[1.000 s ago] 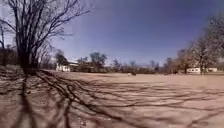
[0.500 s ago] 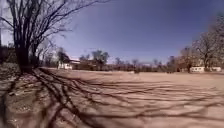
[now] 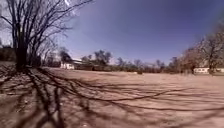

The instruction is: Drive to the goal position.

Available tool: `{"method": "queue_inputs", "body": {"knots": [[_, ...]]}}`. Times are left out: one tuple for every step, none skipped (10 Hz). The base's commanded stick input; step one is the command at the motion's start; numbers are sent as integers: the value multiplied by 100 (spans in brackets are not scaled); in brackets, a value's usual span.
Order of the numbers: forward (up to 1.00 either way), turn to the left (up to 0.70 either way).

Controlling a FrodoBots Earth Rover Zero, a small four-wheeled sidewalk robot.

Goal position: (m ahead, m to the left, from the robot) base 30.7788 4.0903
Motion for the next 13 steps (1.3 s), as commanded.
{"method": "queue_inputs", "body": {"knots": [[100,0],[100,0],[100,0],[100,0],[100,0],[100,0],[100,0],[100,0],[100,0],[100,0],[100,0],[100,-15],[100,-27]]}}
